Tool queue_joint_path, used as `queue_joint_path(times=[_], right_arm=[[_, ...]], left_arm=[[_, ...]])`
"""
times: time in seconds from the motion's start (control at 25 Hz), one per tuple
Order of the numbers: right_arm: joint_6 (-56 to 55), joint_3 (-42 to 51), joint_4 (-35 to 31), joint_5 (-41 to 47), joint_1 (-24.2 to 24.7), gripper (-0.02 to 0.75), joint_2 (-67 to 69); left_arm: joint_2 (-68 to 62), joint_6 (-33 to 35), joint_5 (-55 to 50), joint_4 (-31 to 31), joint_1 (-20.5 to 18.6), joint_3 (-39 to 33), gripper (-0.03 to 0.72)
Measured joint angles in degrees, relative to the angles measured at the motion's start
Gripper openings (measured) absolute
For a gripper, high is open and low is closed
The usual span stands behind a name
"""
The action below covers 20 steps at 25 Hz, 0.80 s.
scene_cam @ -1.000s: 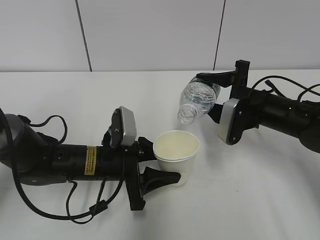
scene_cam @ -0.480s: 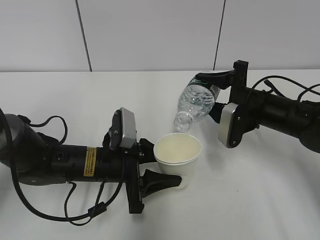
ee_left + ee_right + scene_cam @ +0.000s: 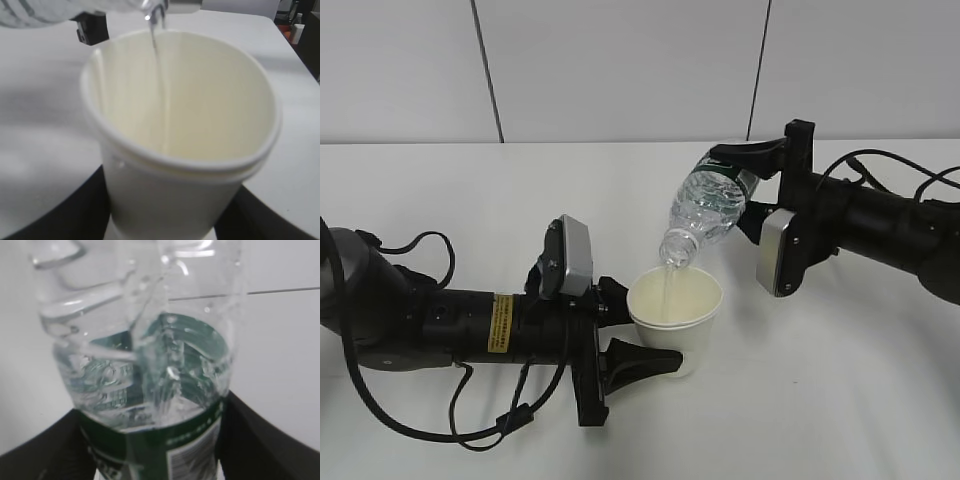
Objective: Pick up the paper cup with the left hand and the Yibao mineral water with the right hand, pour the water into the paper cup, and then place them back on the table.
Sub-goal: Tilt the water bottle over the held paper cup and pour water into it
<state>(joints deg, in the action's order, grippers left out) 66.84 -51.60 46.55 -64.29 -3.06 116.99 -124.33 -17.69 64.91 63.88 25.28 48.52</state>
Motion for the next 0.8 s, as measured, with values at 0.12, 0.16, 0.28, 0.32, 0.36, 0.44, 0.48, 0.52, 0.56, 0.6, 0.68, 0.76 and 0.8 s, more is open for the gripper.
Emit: queue_joint_path(times=[0.12, 0.16, 0.28, 0.32, 0.36, 0.44, 0.48, 0.52, 0.56, 0.6, 0.68, 0.76, 0.8], right_arm=[[0.1, -0.4, 0.0, 0.0, 0.0, 0.465, 0.0], [0.1, -0.4, 0.0, 0.0, 0.0, 0.465, 0.0], [0.1, -0.4, 0.0, 0.0, 0.0, 0.465, 0.0], [0.1, -0.4, 0.0, 0.0, 0.0, 0.465, 0.0], [0.1, -0.4, 0.0, 0.0, 0.0, 0.465, 0.0], [0.1, -0.4, 0.0, 0.0, 0.0, 0.465, 0.0], [0.1, -0.4, 0.0, 0.0, 0.0, 0.465, 0.0], [0.1, -0.4, 0.0, 0.0, 0.0, 0.465, 0.0], [0.1, -0.4, 0.0, 0.0, 0.0, 0.46, 0.0], [0.1, -0.4, 0.0, 0.0, 0.0, 0.452, 0.0], [0.1, -0.4, 0.0, 0.0, 0.0, 0.426, 0.0], [0.1, -0.4, 0.0, 0.0, 0.0, 0.407, 0.0], [0.1, -0.4, 0.0, 0.0, 0.0, 0.4, 0.0]], left_arm=[[0.0, 0.0, -0.3, -0.4, 0.0, 0.0, 0.41], [0.0, 0.0, -0.3, -0.7, 0.0, 0.0, 0.41], [0.0, 0.0, -0.3, -2.2, 0.0, 0.0, 0.41], [0.0, 0.0, -0.3, -2.6, 0.0, 0.0, 0.41], [0.0, 0.0, -0.3, -2.8, 0.0, 0.0, 0.41], [0.0, 0.0, -0.3, -2.8, 0.0, 0.0, 0.41], [0.0, 0.0, -0.3, -2.8, 0.0, 0.0, 0.41], [0.0, 0.0, -0.4, -2.8, 0.0, 0.0, 0.41], [0.0, 0.0, -0.4, -2.8, 0.0, 0.0, 0.41], [0.0, 0.0, -0.4, -2.8, 0.0, 0.0, 0.41], [0.0, 0.0, -0.5, -2.9, 0.0, 0.0, 0.41], [0.0, 0.0, -0.6, -2.9, 0.0, 0.0, 0.41], [0.0, 0.0, -0.6, -2.9, 0.0, 0.0, 0.41]])
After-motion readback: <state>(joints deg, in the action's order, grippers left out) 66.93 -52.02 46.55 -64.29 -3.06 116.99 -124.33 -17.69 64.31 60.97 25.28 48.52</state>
